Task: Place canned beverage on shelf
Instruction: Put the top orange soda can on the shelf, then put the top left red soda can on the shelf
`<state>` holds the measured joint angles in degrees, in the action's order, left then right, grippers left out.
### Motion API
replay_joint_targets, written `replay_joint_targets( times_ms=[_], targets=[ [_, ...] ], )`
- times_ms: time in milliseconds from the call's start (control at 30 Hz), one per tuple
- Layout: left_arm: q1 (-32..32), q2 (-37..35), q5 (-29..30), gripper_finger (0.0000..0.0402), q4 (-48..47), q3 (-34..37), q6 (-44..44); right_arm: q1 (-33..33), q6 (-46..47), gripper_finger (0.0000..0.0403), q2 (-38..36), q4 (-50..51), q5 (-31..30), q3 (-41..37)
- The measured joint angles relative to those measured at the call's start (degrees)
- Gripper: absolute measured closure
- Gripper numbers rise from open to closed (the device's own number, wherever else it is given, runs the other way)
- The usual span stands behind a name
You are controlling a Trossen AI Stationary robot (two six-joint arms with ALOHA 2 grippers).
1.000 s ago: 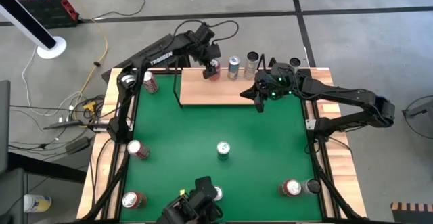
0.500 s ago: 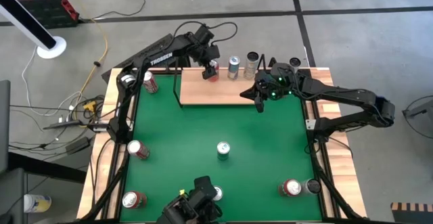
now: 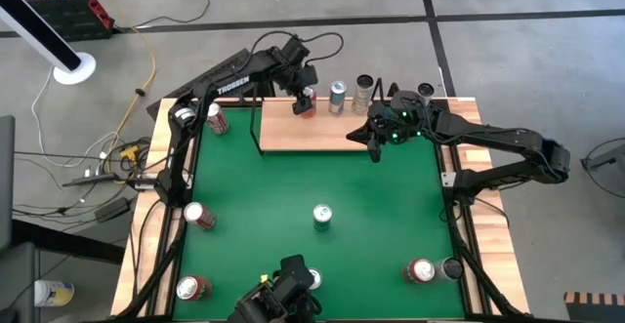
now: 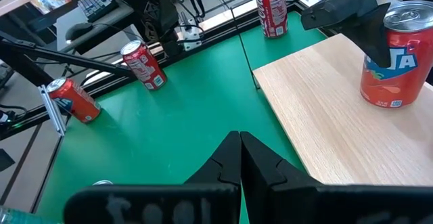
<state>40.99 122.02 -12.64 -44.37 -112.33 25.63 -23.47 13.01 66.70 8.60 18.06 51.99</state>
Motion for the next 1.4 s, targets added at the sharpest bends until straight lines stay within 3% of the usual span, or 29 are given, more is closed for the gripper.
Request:
replay_joint_targets(
  times_ms=[300, 800, 1033, 1300, 1400],
  targets=[
    [-0.86, 0.00, 1.01, 0.0041, 0.24, 0.02, 0.13, -0.74, -0.01, 0.0378, 0.00, 0.00, 0.00, 0.00],
    [-0.88, 0.00, 1.07, 0.0037, 0.09, -3.47, 1.73, -0.74, 0.01, 0.0378, 0.00, 0.42, 0.03, 0.00],
    [-0.88, 0.00, 0.75, 0.0036, -2.19, -9.72, 1.61, -0.74, 0.01, 0.0378, 0.00, 0.44, 0.04, 0.00],
    [-0.88, -0.02, -4.59, 0.0035, -7.83, -20.90, -2.54, -2.80, -1.36, 0.0378, -0.02, 5.30, -0.53, 4.21],
    [-0.88, -1.89, -6.72, 0.0035, -8.50, -21.92, -4.41, -4.39, -2.41, 0.0378, 0.00, 11.98, -5.49, 8.34]
  ],
)
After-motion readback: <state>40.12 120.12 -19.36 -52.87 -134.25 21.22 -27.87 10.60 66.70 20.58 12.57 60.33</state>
